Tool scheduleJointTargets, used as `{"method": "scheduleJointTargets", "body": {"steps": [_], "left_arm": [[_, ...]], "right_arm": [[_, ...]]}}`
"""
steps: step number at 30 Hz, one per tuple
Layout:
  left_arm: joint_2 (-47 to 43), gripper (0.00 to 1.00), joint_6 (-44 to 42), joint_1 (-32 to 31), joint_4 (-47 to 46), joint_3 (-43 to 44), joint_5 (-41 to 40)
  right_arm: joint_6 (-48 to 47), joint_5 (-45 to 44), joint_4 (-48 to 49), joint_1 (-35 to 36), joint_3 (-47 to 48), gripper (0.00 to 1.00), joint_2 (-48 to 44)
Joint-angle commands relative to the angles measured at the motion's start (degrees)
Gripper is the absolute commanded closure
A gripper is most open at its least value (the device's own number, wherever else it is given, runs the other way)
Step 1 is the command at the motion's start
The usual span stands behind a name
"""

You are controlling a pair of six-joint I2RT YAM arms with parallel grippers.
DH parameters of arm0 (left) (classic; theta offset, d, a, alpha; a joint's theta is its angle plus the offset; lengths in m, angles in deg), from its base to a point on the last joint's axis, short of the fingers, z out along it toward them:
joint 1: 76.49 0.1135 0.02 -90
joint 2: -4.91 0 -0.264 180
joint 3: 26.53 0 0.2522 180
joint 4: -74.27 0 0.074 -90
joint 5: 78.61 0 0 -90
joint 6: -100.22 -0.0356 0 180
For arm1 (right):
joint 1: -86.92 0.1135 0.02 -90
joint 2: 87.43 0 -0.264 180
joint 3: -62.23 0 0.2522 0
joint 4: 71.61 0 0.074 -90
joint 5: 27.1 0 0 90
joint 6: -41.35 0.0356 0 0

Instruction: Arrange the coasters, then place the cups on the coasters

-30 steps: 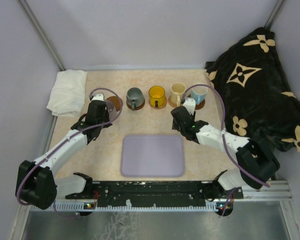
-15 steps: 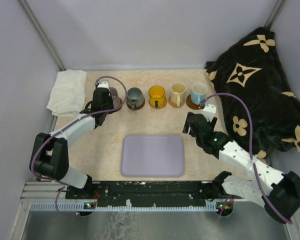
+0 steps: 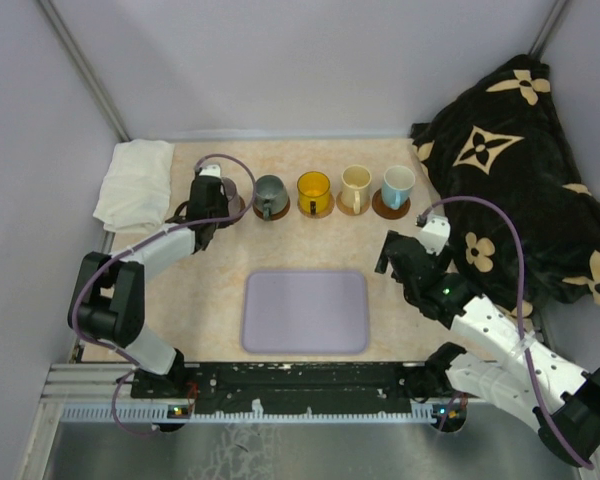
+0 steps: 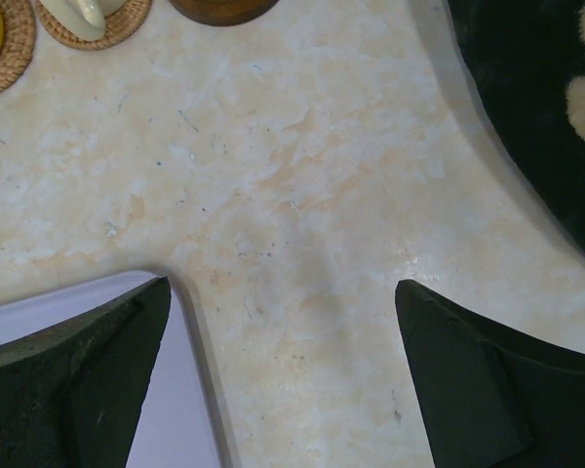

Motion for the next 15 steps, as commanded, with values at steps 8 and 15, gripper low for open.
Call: {"method": "scheduleJointTargets", "body": {"steps": [8,15], "left_arm": [[2.14,1.0,-0.99,1.46,-6.92,3.75,-0.31],[3.34,1.0,-0.26,2.61,-8.2,3.51,0.68]], "right_arm": [[2.46,-3.45,-0.52,-0.43,-0.82,0.01,-2.33],[2.7,-3.15,-0.5,-0.44,-1.52,0.01,-2.33]]}}
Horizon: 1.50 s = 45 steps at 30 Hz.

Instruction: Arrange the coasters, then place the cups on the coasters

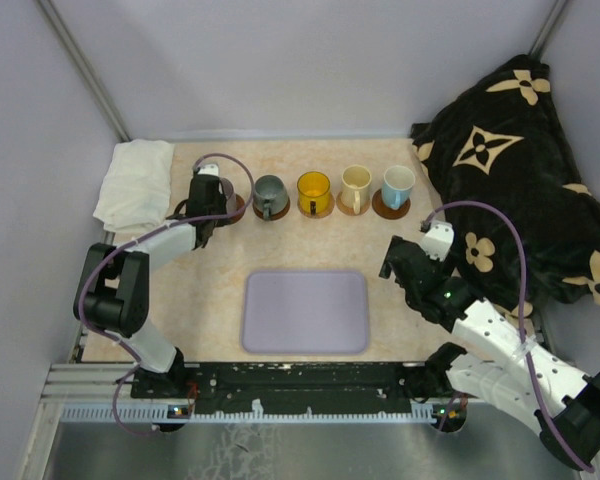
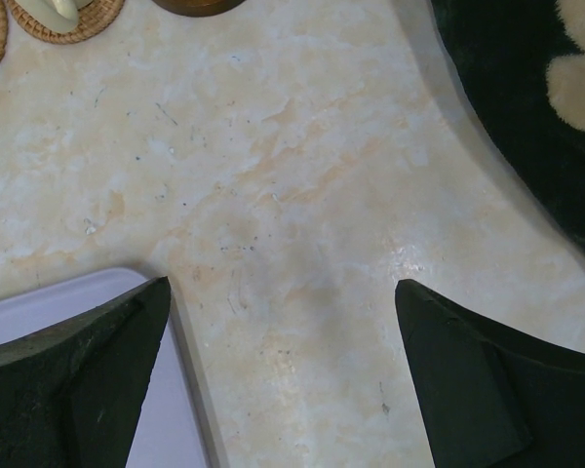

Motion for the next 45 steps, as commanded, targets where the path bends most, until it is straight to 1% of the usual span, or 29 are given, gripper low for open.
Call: {"method": "scheduleJointTargets", "body": {"steps": [1,10,32,45], "left_arm": [[-0.22,1.0,0.49,1.02,-7.08,2.2,0.83],[-0.16,1.0,0.95,1.14,-7.96,2.08,2.34],[1.45,1.0,1.15,1.12,-8.31,2.15,2.59],[1.57,1.0,0.42,1.12,-6.75,2.55,2.4]], "right_arm": [[1.32,-1.88,1.16,-0.48,-0.22,0.01,-0.87],[1.5,-1.6,1.77,-0.51,-0.4,0.01,-0.4],[1.94,-0.34,2.67,-0.49,-0.51,0.01,0.49],[1.96,0.64,3.7,-0.5,-0.63,0.01,1.54]]}}
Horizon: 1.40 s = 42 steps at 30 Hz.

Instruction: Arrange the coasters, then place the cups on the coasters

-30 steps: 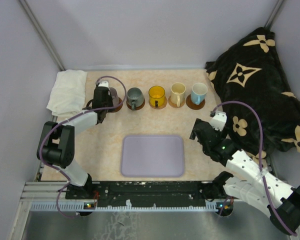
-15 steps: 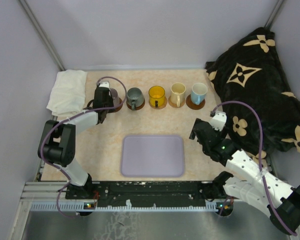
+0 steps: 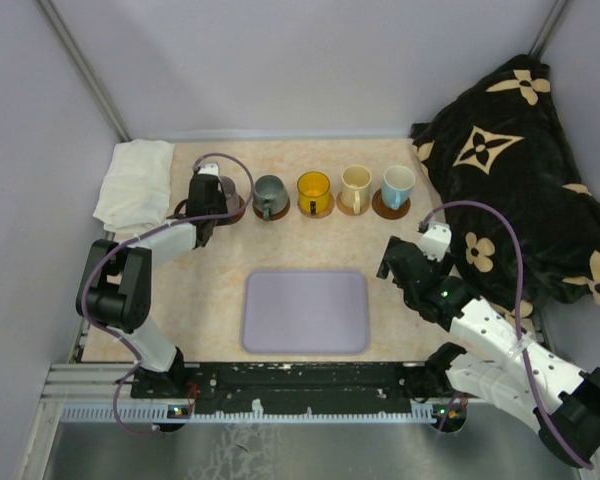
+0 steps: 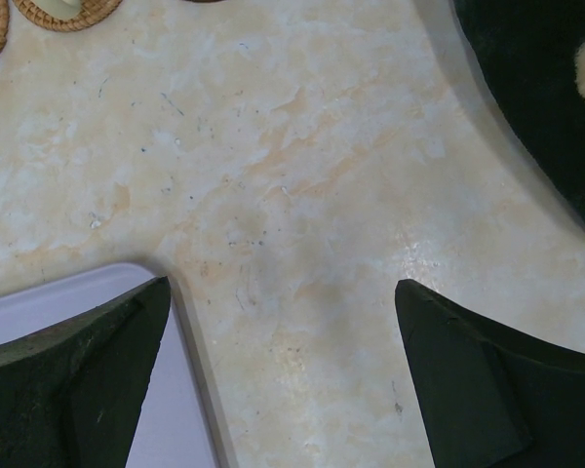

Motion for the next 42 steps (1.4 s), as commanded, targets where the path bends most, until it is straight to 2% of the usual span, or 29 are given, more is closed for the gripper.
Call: {"method": "scheduleJointTargets", "body": {"steps": [1,23,42], "left_arm": [[0.04,1.0,-0.42,0.33,-3.27,2.83,-0.16],[-0.03,0.99,-1.4,0.33,3.14,4.29,-1.16],[-0.39,0.69,-0.48,0.33,2.8,3.49,0.27]], "right_arm": [[0.87,-0.42,2.54,-0.51,0.13,0.01,0.45],[1.27,0.23,2.83,-0.51,-0.11,0.01,0.92],[1.57,0.77,2.84,-0.5,-0.5,0.01,0.82]]}}
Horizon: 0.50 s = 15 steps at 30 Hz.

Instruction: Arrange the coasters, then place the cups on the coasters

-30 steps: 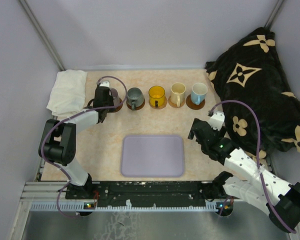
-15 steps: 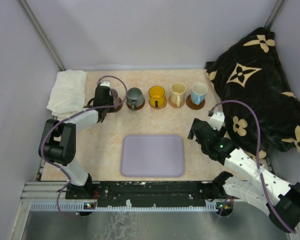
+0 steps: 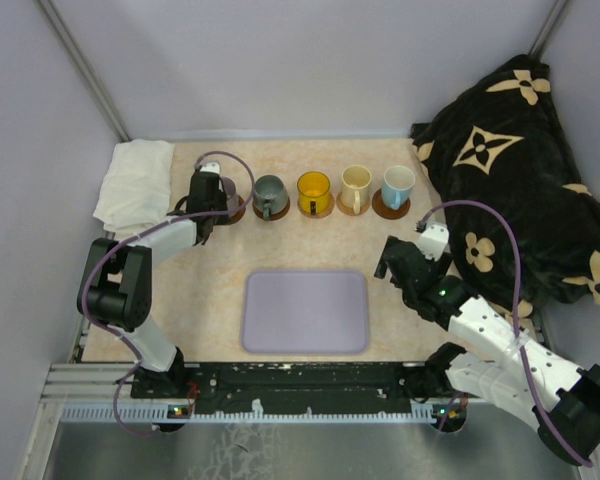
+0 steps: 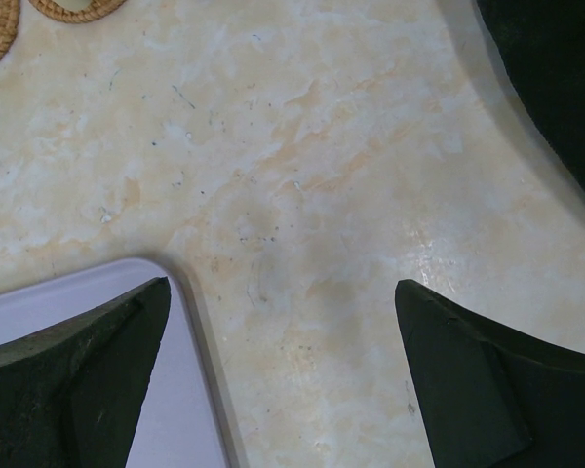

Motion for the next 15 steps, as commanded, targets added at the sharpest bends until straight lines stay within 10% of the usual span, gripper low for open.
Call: {"method": "scheduleJointTargets", "body": {"steps": [1,15], "left_arm": [[-1.06,0.67,0.37,0.33,-1.19,1.34,0.29],[-2.14,0.45,1.38,0.33,-0.55,1.39,-0.81]], "right_arm": [[1.15,-0.7,1.71,-0.48,-0.45,0.01,0.02],[1.16,-0.87,1.37,-0.5,-0.23,0.01,0.0]]}}
